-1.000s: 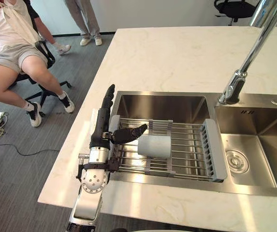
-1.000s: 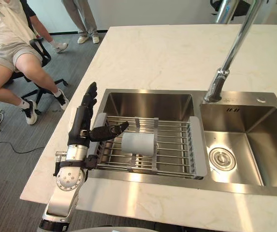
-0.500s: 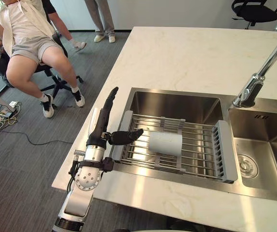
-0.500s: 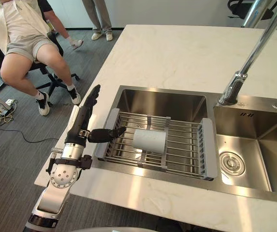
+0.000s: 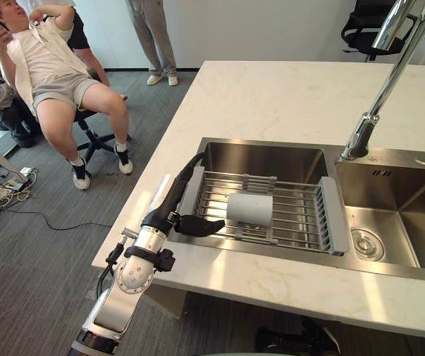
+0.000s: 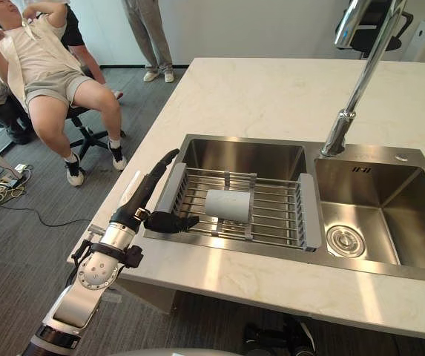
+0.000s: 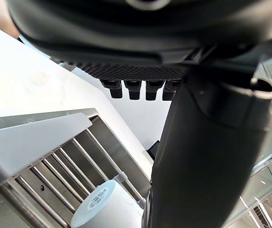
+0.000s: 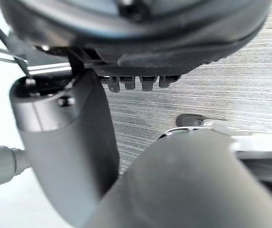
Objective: Walk over to the sink, pick up the cup, carry it to the dishwasher, place the cup inside the dishwasher, then close the dishwasher door
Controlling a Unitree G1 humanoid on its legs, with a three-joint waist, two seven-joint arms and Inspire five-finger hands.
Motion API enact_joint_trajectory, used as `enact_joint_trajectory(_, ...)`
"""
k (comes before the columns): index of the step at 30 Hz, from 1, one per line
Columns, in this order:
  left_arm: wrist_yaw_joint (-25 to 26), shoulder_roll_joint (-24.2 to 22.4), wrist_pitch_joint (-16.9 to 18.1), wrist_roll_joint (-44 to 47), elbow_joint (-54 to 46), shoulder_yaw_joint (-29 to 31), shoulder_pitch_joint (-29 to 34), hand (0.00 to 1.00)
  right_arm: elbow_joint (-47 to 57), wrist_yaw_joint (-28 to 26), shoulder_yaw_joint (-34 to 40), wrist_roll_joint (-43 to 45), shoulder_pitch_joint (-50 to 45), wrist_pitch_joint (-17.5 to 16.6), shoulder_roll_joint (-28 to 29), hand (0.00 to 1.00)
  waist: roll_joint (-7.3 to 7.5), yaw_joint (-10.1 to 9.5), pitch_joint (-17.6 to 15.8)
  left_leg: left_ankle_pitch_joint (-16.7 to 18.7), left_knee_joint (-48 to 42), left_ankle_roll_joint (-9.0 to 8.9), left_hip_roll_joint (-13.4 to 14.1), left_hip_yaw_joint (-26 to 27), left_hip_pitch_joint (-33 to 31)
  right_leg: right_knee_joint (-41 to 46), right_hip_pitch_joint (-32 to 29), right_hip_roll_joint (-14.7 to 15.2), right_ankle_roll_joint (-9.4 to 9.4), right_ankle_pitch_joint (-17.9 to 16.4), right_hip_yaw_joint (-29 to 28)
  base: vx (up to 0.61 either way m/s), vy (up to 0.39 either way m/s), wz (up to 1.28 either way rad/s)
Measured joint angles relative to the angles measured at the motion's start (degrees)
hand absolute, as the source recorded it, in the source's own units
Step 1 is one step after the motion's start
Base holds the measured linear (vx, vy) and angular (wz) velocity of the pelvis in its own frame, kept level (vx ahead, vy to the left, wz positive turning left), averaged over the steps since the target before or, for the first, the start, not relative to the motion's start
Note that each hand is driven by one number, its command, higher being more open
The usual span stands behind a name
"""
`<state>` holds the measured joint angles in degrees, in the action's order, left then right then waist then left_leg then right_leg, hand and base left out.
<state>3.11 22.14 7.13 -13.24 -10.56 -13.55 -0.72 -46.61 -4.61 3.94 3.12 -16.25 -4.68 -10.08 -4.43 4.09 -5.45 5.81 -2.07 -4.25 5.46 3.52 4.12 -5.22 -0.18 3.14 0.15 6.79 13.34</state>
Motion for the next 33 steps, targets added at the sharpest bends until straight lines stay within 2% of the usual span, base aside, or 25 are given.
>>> enact_joint_trajectory(1, -0.14, 0.66, 0.0, -0.45, 0.12, -0.81, -1.31, 1.0, -0.07, 0.0, -0.05, -0.03, 0.07, 0.0, 0.01, 1.0, 0.03, 0.01, 0.03, -0.55, 0.34, -0.39, 0.12, -0.27, 0.05, 0.17, 0.01, -0.12, 0.26, 0.11, 0.26, 0.1, -0.003, 0.11)
enact_joint_trajectory(9, -0.63, 5.03, 0.01, -3.81, 2.07, -2.48, -7.45, 1.0, -0.32, -0.02, -0.44, -0.06, 0.77, 0.0, -0.19, 1.0, 0.07, 0.49, 0.06, -1.22, 2.07, -0.08, -0.17, -1.29, 1.04, 0.29, 0.43, -0.12, 0.16, 0.23, 1.25, 0.07, 0.018, 0.07)
enact_joint_trajectory(12, -0.62, 6.39, 0.01, -6.46, 2.61, -3.27, -8.58, 1.0, -0.52, -0.03, -0.65, -0.06, 1.5, 0.0, -0.14, 1.0, 0.53, 0.84, -0.22, -1.36, 2.06, 0.32, -0.74, -1.36, 0.95, 0.26, 0.51, 0.42, 0.25, 0.29, 1.27, -0.04, 0.031, 0.02)
enact_joint_trajectory(19, -0.63, 6.52, 0.15, -12.44, 2.64, -6.38, -9.0, 1.0, -1.19, 0.02, -1.12, -0.03, 2.13, 0.0, 0.01, 1.0, 1.1, 1.5, -0.11, -1.57, 2.06, 0.46, -0.69, -1.45, 0.5, -0.05, 0.22, 0.42, 0.49, 0.07, 1.22, -0.07, -0.013, 0.0)
enact_joint_trajectory(33, -1.02, 6.0, 0.79, -14.98, 5.09, -11.27, -11.69, 1.0, -1.26, 0.16, -1.98, -0.04, 2.25, 0.0, -0.16, 1.0, 1.05, 2.11, -0.38, -1.86, 3.26, 0.2, -0.61, -1.44, 1.11, 0.25, 0.0, 0.31, 0.46, 0.01, 1.37, 0.02, 0.005, 0.0)
